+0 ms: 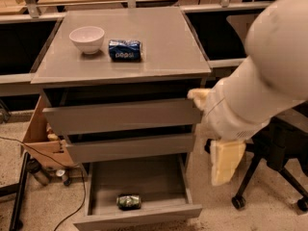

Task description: Pick green can from bottom drawer and place on counter

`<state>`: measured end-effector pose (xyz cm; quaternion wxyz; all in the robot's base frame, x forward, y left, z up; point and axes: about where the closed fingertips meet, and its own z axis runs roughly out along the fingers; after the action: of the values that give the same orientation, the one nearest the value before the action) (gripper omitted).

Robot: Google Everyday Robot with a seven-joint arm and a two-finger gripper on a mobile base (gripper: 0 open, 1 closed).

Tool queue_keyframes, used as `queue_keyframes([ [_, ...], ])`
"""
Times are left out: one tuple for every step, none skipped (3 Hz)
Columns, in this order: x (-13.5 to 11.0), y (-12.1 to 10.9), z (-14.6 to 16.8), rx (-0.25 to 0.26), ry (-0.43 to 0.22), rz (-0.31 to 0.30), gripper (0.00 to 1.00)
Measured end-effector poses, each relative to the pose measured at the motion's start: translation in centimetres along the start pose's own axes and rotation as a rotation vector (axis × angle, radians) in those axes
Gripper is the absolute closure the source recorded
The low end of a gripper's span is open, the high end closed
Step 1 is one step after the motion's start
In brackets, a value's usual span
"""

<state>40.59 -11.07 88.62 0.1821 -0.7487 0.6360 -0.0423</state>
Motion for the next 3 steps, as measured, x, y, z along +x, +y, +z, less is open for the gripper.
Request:
queue_keyframes([
  [-3.3, 1.0, 7.2, -0.039, -0.029, -0.207, 0.00],
  [-5.9, 1.2, 14.1, -0.065, -0.065, -0.353, 0.00],
  [-5.9, 1.2, 14.0, -0.065, -0.064, -0.353, 0.00],
])
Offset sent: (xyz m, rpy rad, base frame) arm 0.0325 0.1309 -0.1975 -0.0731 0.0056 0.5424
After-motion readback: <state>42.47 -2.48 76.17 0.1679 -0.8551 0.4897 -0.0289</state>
